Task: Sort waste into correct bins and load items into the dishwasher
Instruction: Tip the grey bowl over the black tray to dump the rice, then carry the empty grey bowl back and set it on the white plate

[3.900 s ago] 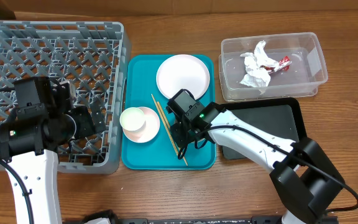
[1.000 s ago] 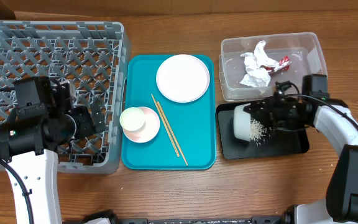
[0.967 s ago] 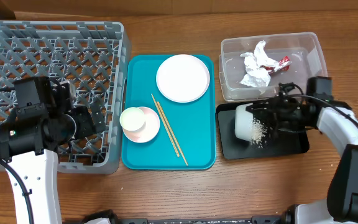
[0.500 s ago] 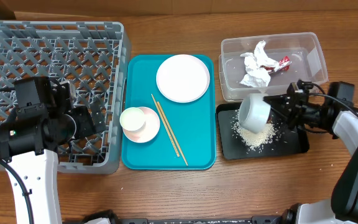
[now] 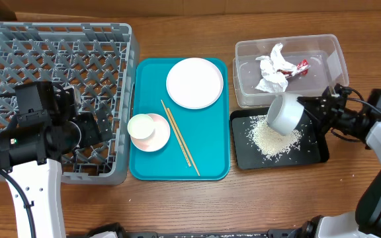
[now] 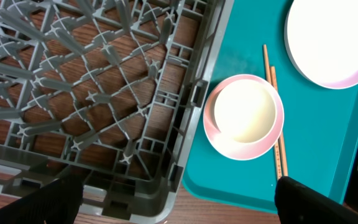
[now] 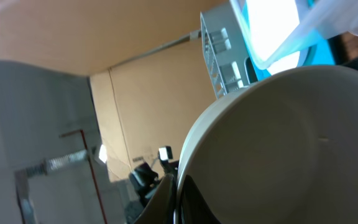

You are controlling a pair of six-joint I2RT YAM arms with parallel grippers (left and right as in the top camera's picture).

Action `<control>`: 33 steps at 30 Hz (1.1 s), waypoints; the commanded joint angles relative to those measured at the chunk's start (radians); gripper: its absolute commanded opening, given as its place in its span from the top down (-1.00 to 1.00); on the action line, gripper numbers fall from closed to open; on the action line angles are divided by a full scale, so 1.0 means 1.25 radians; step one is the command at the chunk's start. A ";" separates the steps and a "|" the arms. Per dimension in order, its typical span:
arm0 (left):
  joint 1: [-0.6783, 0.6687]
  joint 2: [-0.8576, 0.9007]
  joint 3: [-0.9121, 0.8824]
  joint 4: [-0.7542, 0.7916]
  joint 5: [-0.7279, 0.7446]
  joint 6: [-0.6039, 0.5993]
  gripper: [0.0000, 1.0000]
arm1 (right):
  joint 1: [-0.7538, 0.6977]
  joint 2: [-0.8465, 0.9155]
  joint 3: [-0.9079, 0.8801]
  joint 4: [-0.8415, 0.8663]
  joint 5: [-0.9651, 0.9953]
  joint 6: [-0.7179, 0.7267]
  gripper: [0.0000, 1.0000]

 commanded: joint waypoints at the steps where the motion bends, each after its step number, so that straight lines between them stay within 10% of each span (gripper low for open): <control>1: 0.003 0.004 0.005 0.003 0.009 0.017 -1.00 | 0.060 -0.017 -0.002 0.035 -0.014 -0.031 0.92; 22: 0.003 0.004 0.005 0.004 0.009 0.018 -1.00 | 0.507 -0.166 0.138 0.070 0.648 -0.132 0.92; 33: 0.003 0.004 0.005 0.006 0.009 0.018 -0.99 | 0.810 -0.115 0.138 0.254 1.140 -0.447 0.92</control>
